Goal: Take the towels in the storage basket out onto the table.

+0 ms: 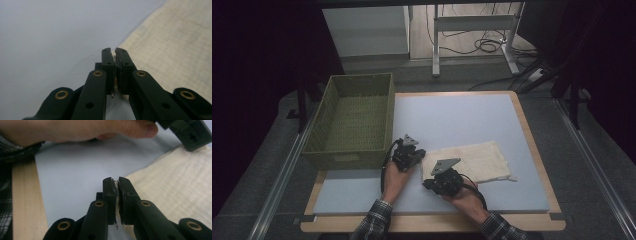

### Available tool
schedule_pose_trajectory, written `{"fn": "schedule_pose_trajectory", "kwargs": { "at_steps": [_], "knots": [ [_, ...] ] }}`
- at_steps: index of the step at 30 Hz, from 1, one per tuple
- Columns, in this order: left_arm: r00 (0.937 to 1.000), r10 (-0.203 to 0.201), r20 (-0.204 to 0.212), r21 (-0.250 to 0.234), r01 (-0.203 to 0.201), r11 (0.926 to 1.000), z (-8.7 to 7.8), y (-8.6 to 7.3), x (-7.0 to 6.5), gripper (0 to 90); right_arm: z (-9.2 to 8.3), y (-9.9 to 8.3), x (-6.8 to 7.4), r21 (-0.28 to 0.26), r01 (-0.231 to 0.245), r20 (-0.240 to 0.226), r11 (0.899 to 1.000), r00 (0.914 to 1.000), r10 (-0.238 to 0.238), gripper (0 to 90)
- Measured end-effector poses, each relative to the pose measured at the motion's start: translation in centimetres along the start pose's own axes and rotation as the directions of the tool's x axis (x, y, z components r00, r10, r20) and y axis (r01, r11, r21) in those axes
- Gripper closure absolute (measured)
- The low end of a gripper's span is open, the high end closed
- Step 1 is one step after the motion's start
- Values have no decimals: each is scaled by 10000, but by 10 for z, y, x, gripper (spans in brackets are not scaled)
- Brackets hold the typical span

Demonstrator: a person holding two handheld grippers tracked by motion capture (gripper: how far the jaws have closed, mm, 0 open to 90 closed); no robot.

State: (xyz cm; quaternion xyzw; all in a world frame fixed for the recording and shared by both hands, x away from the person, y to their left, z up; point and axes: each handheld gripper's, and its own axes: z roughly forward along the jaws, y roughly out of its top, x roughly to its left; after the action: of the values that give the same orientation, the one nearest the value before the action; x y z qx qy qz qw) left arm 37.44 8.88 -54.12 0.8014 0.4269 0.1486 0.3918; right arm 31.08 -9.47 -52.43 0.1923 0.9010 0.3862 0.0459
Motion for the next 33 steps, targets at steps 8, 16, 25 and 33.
{"fn": "schedule_pose_trajectory", "kwargs": {
  "at_steps": [8,16,25,33],
  "knots": [
    [9996,252,-92,-448,-256,9987,-6,6,-6,862,-12,1,0,-243,-15,87,9997,10000,17,845],
    [9975,675,228,-893,-653,9939,-3,23,-18,857,-38,-6,-9,-565,-291,466,9980,9984,318,844],
    [9921,1148,496,-989,-1095,9891,12,44,-33,850,-65,-25,-24,-908,-746,1019,9931,9913,837,842],
    [9856,1540,703,-1045,-1463,9837,29,60,-46,839,-87,-42,-39,-1198,-1205,1439,9855,9800,1373,840]
  ]
}}
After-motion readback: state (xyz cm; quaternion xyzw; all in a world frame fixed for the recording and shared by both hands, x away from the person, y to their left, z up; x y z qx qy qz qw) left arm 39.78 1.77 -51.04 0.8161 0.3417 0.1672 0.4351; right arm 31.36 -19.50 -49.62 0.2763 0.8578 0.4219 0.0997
